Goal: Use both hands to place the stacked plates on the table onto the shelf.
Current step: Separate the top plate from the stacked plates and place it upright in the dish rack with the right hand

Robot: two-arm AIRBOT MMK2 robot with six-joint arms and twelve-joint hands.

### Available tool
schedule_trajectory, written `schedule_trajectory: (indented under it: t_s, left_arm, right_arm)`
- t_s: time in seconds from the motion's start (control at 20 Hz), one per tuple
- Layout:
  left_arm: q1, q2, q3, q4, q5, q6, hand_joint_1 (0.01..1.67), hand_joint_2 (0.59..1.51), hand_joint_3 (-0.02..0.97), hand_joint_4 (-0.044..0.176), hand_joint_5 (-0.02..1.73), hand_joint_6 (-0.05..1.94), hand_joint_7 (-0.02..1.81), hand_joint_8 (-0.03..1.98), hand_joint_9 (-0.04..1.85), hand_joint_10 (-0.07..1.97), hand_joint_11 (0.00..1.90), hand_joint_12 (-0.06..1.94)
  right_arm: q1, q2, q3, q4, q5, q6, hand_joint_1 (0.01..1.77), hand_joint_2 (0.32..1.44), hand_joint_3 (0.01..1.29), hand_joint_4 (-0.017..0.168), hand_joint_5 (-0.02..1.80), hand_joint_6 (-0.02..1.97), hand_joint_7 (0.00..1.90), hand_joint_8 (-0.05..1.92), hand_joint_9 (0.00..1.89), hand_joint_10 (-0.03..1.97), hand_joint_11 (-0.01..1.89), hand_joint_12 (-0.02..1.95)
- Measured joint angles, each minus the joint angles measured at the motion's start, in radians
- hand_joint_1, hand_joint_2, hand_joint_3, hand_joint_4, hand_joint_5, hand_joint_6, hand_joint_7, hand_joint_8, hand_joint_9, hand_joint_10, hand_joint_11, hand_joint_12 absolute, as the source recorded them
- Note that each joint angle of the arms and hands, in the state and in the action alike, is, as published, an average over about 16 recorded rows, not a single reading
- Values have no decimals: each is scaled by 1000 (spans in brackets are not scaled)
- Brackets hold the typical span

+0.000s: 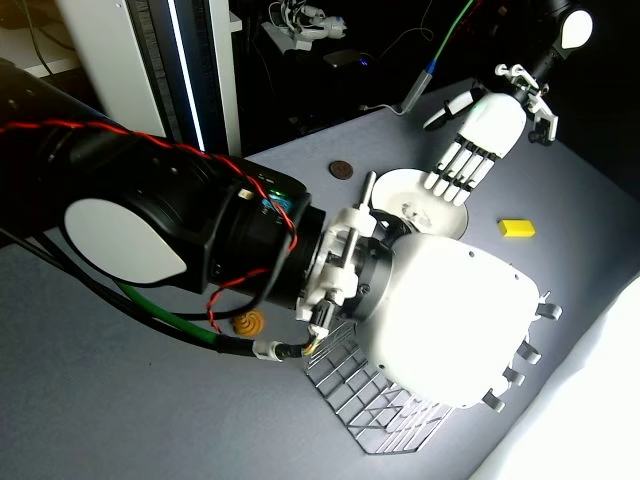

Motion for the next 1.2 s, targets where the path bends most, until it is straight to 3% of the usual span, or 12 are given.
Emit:
schedule_trajectory:
  t_s: [0.85,1.05,1.2]
  left_arm:
    - [5,-6,6,-1,-1,1,17,1124,12,0,19,19,17,-1,18,6,16,3]
    - [5,-7,10,-1,-3,1,17,1124,12,0,19,19,16,-1,18,6,17,-2]
    - [5,-7,13,-1,-5,2,17,1124,13,0,19,18,16,-2,18,6,17,-5]
  right_arm:
    - [-62,-51,84,18,19,6,1240,1021,9,-12,907,693,986,1123,923,1183,714,1571]
    - [-66,-53,85,18,21,6,1229,1028,9,-12,896,702,986,926,918,1033,700,1509]
    - [-68,-53,85,19,26,5,1207,1037,8,-10,888,603,995,728,927,856,681,1443]
